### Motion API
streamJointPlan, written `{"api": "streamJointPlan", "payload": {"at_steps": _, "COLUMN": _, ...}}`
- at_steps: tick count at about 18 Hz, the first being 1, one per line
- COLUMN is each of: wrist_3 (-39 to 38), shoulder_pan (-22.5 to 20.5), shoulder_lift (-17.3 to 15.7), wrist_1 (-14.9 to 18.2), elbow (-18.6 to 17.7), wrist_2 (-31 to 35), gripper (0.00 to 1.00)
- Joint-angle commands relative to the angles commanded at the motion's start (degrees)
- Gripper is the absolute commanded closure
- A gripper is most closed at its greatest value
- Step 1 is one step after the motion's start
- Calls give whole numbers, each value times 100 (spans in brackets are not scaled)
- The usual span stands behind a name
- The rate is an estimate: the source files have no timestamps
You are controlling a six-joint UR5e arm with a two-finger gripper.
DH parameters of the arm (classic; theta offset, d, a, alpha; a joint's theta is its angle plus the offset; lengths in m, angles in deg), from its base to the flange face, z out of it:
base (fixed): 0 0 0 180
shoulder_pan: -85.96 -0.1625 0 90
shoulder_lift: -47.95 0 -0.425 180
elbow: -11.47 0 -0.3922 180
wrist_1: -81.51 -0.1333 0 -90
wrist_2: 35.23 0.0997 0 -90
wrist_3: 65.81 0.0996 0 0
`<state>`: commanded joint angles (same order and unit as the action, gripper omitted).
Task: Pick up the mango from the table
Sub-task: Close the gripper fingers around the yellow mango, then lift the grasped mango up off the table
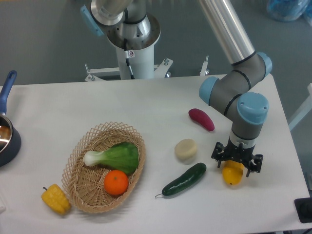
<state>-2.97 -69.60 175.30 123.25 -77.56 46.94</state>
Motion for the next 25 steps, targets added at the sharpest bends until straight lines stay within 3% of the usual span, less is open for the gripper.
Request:
{"api": "streamJointPlan", "payload": {"at_steps": 2, "wrist_3": 0, "shoulder_pan": 0, "shoulder_lift": 0, "wrist_1": 0, "elbow": 0, "wrist_2": 9, "gripper": 2}}
{"api": "streamJointPlan", "payload": {"at_steps": 12, "wrist_3": 9, "shoulder_pan": 0, "shoulder_lift": -61, "wrist_1": 0, "elbow": 18, "wrist_2": 9, "gripper": 64}}
{"api": "streamJointPlan", "payload": {"at_steps": 14, "wrist_3": 18, "shoulder_pan": 0, "shoulder_lift": -157, "wrist_1": 0, "elbow": 52, "wrist_2": 0, "gripper": 64}}
{"api": "streamJointPlan", "payload": {"at_steps": 18, "wrist_3": -96, "shoulder_pan": 193, "shoulder_lift": -754, "wrist_1": 35, "elbow": 114, "wrist_2": -245, "gripper": 64}}
{"api": "streamJointPlan", "payload": {"at_steps": 22, "wrist_3": -1115, "shoulder_pan": 220, "shoulder_lift": -1352, "wrist_1": 26, "elbow": 228, "wrist_2": -1596, "gripper": 64}}
{"api": "streamJointPlan", "payload": {"at_steps": 25, "wrist_3": -1440, "shoulder_pan": 246, "shoulder_lift": -1713, "wrist_1": 26, "elbow": 264, "wrist_2": -2143, "gripper": 64}}
